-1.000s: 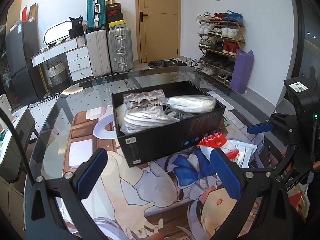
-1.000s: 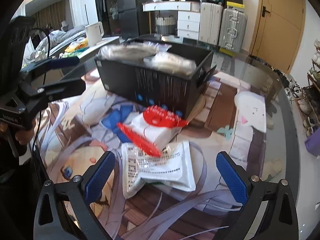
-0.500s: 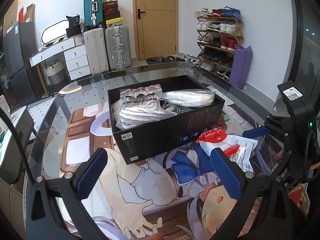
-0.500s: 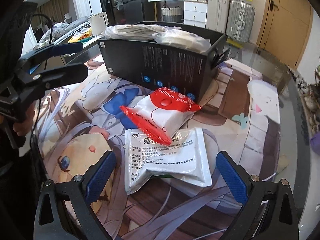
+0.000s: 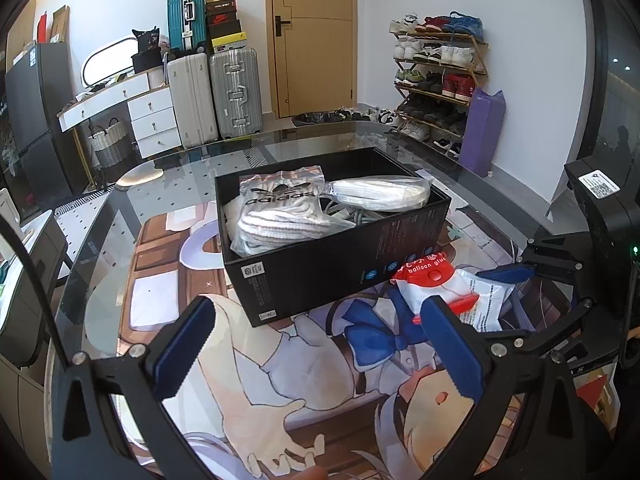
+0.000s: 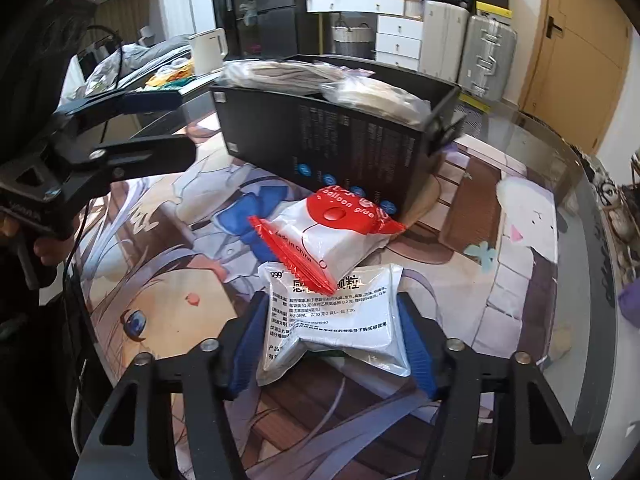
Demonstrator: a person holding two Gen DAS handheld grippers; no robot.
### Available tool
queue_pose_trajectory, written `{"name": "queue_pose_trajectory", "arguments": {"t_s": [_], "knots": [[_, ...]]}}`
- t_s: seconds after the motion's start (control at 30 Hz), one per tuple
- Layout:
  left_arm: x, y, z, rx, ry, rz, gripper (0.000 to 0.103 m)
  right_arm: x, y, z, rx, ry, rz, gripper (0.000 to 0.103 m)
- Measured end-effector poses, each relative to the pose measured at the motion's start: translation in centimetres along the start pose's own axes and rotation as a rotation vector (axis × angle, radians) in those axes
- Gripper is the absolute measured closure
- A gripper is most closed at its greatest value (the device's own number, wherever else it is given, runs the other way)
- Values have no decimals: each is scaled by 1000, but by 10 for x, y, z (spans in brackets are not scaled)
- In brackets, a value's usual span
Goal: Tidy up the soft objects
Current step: 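Close the right gripper on the white medicine packet and lift it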
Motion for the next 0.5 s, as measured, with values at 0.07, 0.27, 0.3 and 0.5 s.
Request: {"name": "queue_pose_trajectory", "arguments": {"t_s": [0.07,0.27,0.3,0.5], "knots": [[0,0,0,0,4,0,0,2,5,0,-17,0,-14,44],[-1,-3,-1,5,4,1,0,3,19,1,-59,7,-59,46],[-1,-3,-1,6,4,2,0,4,21,1,-65,9,-64,46],[0,-2,-1,15,6,-5,0,3,21,-5,-75,7,-79,47]]}}
Point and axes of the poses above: each gripper's, at about its wrist camera, not at the fingertips, and z roughly the way its jaws point, y to its left, x to its underside, the point moved 2 cm from there along z, roughly the way its jaws point, and after that the axes turned 14 degrees about z, right-handed, at the moved point
